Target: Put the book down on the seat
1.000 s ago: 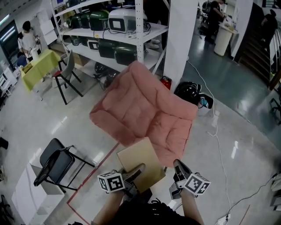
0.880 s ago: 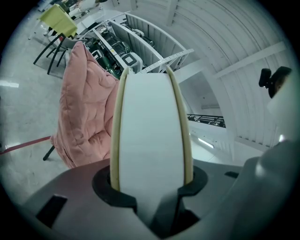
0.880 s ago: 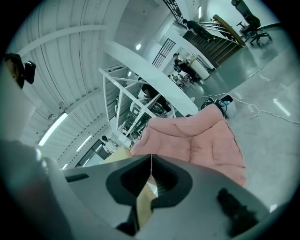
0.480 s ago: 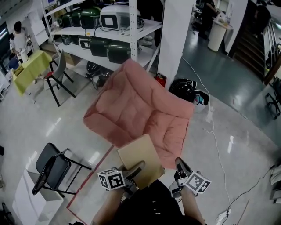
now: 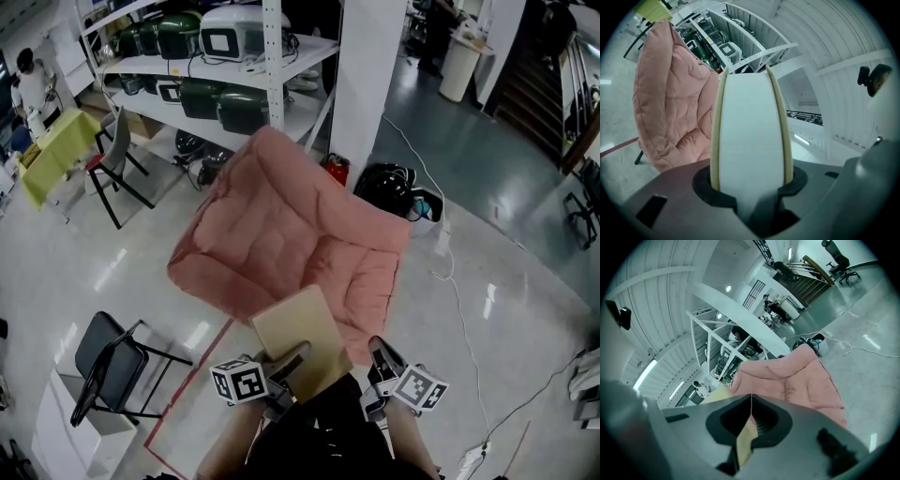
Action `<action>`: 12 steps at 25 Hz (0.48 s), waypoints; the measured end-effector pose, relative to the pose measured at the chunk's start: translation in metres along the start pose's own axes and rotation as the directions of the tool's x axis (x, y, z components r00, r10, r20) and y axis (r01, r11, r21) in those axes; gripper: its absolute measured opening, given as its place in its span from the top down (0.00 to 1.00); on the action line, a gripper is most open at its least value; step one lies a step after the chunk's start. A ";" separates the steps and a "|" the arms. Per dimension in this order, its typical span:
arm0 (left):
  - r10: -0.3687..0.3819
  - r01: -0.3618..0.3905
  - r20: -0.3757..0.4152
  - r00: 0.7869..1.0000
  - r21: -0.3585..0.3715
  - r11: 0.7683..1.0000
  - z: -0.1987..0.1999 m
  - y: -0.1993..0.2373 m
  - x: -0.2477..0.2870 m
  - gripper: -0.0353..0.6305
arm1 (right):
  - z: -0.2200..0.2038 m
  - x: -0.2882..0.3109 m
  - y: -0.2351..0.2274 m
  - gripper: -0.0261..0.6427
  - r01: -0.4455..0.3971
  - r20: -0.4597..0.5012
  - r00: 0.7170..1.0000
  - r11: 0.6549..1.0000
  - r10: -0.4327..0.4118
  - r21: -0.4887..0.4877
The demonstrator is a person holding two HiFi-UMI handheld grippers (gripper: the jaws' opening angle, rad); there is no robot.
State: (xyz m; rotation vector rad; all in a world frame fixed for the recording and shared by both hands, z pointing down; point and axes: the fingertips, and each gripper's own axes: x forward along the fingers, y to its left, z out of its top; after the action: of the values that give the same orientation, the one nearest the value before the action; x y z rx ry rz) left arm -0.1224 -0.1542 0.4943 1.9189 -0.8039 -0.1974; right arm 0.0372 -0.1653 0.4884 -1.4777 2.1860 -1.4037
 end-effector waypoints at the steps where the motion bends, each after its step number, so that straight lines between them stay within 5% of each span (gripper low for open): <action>1: -0.004 0.004 -0.007 1.000 0.004 1.000 0.003 0.000 0.006 0.62 | 0.004 0.002 -0.002 0.94 0.000 -0.002 1.000 1.000 0.000 -0.006; 12: -0.034 0.040 -0.088 0.996 0.067 0.997 0.044 0.003 0.100 0.62 | 0.064 0.036 -0.044 0.94 0.009 -0.002 1.000 1.000 -0.009 0.015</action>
State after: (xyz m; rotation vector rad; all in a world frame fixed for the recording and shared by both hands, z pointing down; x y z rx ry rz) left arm -0.0673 -0.2482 0.4959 1.9935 -0.7261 -0.1098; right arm 0.0842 -0.2357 0.4994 -1.4841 2.1678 -1.4211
